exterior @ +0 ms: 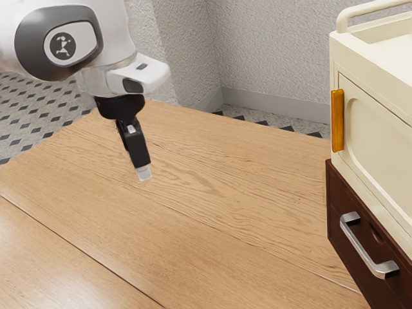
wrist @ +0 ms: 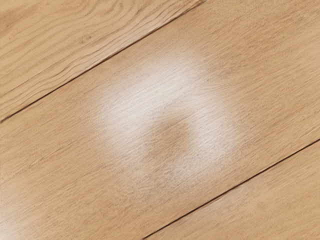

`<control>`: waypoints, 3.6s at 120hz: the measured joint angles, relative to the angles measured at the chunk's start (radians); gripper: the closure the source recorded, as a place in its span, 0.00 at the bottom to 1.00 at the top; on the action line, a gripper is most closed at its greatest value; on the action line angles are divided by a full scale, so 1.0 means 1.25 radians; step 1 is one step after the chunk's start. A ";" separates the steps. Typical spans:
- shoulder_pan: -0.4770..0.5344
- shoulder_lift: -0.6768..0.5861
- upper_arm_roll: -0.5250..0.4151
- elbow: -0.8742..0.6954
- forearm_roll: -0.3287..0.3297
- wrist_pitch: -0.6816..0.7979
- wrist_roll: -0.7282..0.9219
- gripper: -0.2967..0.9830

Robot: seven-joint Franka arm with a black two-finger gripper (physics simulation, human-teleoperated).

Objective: Pull the drawer handle with one arm to open the drawer

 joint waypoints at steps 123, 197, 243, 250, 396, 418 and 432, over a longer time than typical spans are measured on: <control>-0.038 -0.074 -0.095 -0.152 -0.030 0.137 0.552 0.23; -0.101 -0.093 -0.200 -0.275 -0.068 0.419 0.827 0.23; -0.103 -0.054 -0.239 -0.263 -0.103 0.496 0.960 0.56; -0.102 -0.041 -0.240 -0.257 -0.109 0.508 0.972 0.61; -0.118 0.107 -0.280 -0.180 -0.159 0.647 1.074 0.63; -0.105 0.122 -0.280 -0.183 -0.160 0.653 1.077 0.69; -0.099 0.123 -0.281 -0.186 -0.161 0.655 1.078 0.74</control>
